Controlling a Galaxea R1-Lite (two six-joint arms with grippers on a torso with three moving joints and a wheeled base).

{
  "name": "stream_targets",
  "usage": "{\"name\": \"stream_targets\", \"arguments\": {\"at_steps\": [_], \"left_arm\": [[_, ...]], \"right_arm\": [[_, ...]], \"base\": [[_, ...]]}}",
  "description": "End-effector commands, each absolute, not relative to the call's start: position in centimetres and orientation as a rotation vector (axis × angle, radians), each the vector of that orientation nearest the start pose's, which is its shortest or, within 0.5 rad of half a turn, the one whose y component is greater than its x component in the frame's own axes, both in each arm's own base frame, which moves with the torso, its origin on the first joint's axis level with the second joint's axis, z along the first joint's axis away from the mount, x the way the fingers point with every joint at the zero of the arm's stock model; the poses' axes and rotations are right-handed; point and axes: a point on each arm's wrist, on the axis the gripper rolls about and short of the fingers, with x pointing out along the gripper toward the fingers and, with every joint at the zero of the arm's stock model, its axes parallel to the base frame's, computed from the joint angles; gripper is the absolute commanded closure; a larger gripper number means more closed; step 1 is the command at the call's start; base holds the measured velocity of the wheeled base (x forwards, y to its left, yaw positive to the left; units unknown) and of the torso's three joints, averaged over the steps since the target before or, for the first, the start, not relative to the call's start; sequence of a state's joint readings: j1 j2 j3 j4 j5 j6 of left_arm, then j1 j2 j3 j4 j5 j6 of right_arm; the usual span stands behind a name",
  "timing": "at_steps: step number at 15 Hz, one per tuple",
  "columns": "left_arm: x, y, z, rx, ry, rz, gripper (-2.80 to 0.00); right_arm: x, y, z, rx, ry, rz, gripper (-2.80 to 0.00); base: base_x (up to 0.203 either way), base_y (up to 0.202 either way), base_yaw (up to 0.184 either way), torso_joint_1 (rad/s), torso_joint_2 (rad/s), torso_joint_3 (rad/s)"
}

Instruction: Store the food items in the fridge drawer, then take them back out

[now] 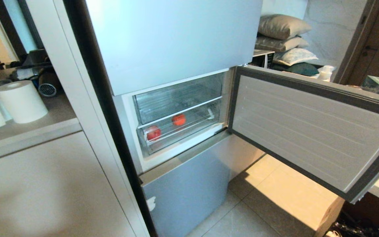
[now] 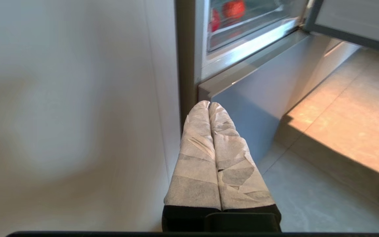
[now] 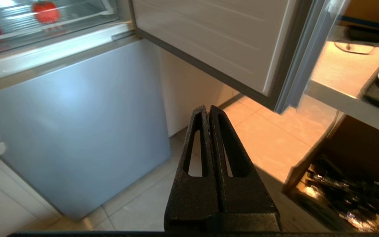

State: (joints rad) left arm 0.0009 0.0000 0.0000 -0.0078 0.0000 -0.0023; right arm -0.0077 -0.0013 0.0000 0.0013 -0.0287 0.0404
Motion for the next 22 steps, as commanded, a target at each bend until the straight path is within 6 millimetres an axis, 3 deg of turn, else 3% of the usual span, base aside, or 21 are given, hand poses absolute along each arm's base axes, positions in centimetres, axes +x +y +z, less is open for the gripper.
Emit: {"name": "stream_targets", "arguments": {"at_steps": [1, 16, 22], "left_arm": [[-2.26, 0.0, 7.59, -0.003, -0.005, 0.002, 0.0], [-2.26, 0.0, 7.59, -0.003, -0.005, 0.003, 0.0], [-2.26, 0.0, 7.59, -0.003, -0.005, 0.002, 0.0]], "right_arm": [[-2.28, -0.05, 7.53, 0.041, 0.001, -0.037, 0.0], [-2.28, -0.05, 7.53, 0.043, 0.001, -0.038, 0.0], [-2.28, -0.05, 7.53, 0.041, 0.001, -0.037, 0.0]], "base": [[-0.002, -0.004, 0.109, 0.009, 0.0, 0.003], [0.001, -0.008, 0.171, 0.002, 0.0, 0.003], [0.0, -0.001, 0.013, 0.001, 0.0, 0.0]]}}
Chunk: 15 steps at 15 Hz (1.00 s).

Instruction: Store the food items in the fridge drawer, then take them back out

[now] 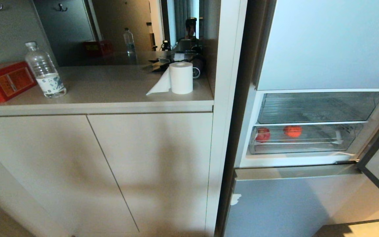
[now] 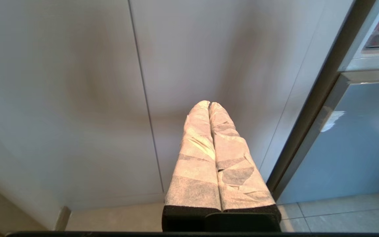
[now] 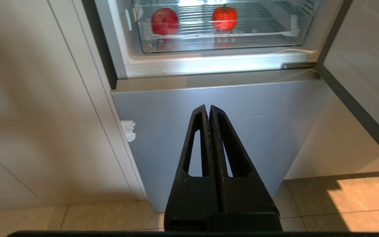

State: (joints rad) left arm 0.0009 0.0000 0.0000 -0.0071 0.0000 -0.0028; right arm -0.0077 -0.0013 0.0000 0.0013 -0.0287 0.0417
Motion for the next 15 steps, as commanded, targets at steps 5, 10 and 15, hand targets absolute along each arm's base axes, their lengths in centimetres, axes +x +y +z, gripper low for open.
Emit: {"name": "stream_targets", "arguments": {"at_steps": [5, 10, 15], "left_arm": [[-2.26, 0.0, 7.59, -0.003, -0.005, 0.002, 0.0], [-2.26, 0.0, 7.59, -0.003, -0.005, 0.002, 0.0], [-2.26, 0.0, 7.59, -0.003, -0.005, 0.002, 0.0]], "right_arm": [[-2.28, -0.04, 7.53, 0.037, 0.001, -0.035, 0.0], [-2.28, -0.05, 7.53, 0.043, 0.001, -0.037, 0.0], [-2.28, -0.05, 7.53, 0.044, 0.001, -0.037, 0.0]], "base": [[0.0, 0.0, 0.0, 0.0, 0.0, 0.0], [0.0, 0.0, 0.0, -0.139, 0.3, 0.15], [0.0, 0.0, 0.0, -0.168, 0.35, 0.179]]}}
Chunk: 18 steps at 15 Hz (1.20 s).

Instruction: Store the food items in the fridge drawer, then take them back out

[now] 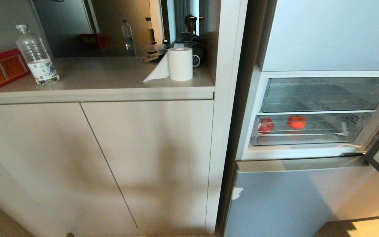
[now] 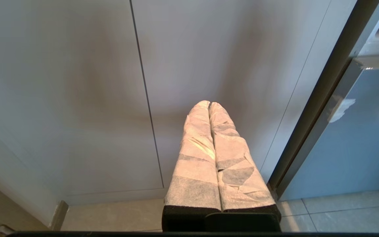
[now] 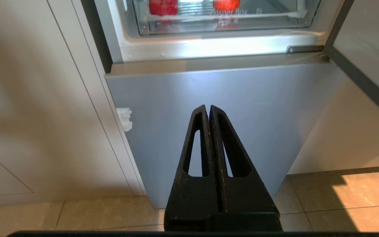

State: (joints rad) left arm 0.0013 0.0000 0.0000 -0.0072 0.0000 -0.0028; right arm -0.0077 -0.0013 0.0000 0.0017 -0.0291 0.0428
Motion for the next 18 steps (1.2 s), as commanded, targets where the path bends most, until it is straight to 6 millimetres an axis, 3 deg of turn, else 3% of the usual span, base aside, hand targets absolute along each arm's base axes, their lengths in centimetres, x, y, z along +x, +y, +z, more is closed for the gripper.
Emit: {"name": "stream_targets", "arguments": {"at_steps": [1, 8, 12, 15, 18], "left_arm": [[-2.3, 0.0, 7.6, -0.003, -0.005, 0.002, 0.0], [-2.3, 0.0, 7.6, -0.003, -0.005, 0.002, 0.0], [-2.3, 0.0, 7.6, -0.003, -0.005, 0.002, 0.0], [-2.3, 0.0, 7.6, -0.003, -0.005, 0.003, 0.0], [-2.3, 0.0, 7.6, -0.003, -0.005, 0.002, 0.0]], "right_arm": [[-2.3, 0.0, 7.5, 0.044, 0.001, -0.037, 0.0], [-2.3, 0.0, 7.5, 0.043, 0.001, -0.037, 0.0], [-2.3, 0.0, 7.7, 0.014, -0.007, -0.028, 0.0], [-2.5, 0.0, 10.2, 0.035, -0.022, -0.011, 0.0], [0.6, 0.1, 14.0, 0.147, 0.178, 0.024, 0.0]], "base": [[0.0, 0.0, 0.0, -0.187, 0.38, 0.193], [0.0, 0.0, 0.0, -0.233, 0.49, 0.244], [0.0, 0.0, 0.0, -0.085, 0.17, 0.09], [0.0, 0.0, 0.0, -0.006, 0.01, 0.007], [0.0, 0.0, 0.0, 0.0, 0.0, 0.0]]}}
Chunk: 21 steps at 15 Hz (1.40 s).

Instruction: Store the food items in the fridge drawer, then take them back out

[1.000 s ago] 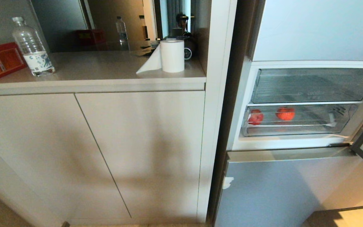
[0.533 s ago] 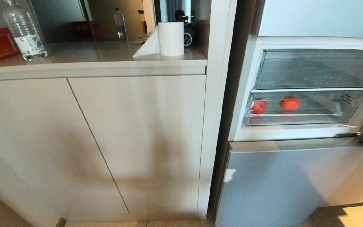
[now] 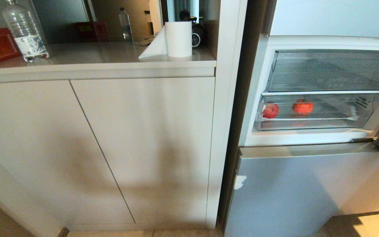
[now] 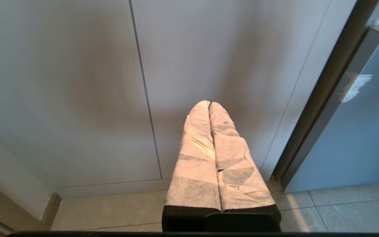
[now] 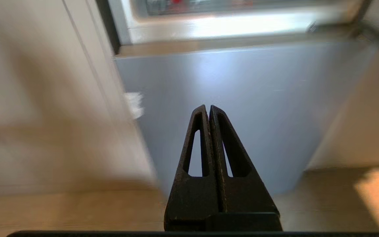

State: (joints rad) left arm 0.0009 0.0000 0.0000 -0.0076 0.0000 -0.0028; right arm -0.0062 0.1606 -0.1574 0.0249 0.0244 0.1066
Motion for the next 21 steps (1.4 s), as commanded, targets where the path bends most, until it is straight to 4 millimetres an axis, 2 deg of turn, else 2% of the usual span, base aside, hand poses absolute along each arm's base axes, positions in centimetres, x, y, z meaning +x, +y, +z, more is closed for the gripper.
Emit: {"name": "stream_targets", "arguments": {"at_steps": [1, 3, 5, 9, 10, 13, 16, 19, 21], "left_arm": [[-2.3, 0.0, 7.6, -0.003, -0.005, 0.002, 0.0], [-2.3, 0.0, 7.6, -0.003, -0.005, 0.003, 0.0], [-2.3, 0.0, 7.6, -0.003, -0.005, 0.002, 0.0], [-2.3, 0.0, 7.6, -0.003, -0.005, 0.002, 0.0], [-2.3, 0.0, 7.6, -0.003, -0.005, 0.002, 0.0], [-2.3, 0.0, 7.6, -0.003, -0.005, 0.002, 0.0], [-2.3, 0.0, 7.6, -0.003, -0.005, 0.002, 0.0], [-2.3, 0.0, 7.6, -0.003, -0.005, 0.002, 0.0], [-2.3, 0.0, 7.6, -0.003, -0.005, 0.002, 0.0]], "right_arm": [[2.5, 0.2, 15.1, 0.195, 0.256, 0.045, 0.0], [6.9, 0.3, 16.3, 0.284, 0.377, 0.1, 0.0], [11.4, 0.5, 16.6, 0.344, 0.433, 0.147, 0.0], [18.1, 1.8, 16.3, 0.368, 0.409, 0.26, 0.0], [19.3, 2.7, 16.2, 0.36, 0.405, 0.298, -2.8], [22.0, 4.5, 15.9, 0.335, 0.363, 0.306, -2.8], [25.4, 6.0, 14.7, 0.308, 0.325, 0.251, -2.8], [29.1, 6.8, 14.7, 0.273, 0.213, 0.149, -2.8], [30.7, 7.1, 14.8, 0.188, 0.15, 0.124, -2.8]], "base": [[0.0, 0.0, 0.0, 0.0, 0.0, 0.0], [0.0, 0.0, 0.0, 0.0, 0.0, 0.0], [0.0, 0.0, 0.0, 0.0, 0.0, 0.0], [0.0, 0.0, 0.0, 0.0, 0.0, 0.0], [0.0, 0.0, 0.0, 0.0, 0.0, 0.0], [0.0, 0.0, 0.0, 0.0, 0.0, 0.0], [0.0, 0.0, 0.0, 0.0, 0.0, 0.0], [0.0, 0.0, 0.0, 0.0, 0.0, 0.0], [0.0, 0.0, 0.0, 0.0, 0.0, 0.0]]}}
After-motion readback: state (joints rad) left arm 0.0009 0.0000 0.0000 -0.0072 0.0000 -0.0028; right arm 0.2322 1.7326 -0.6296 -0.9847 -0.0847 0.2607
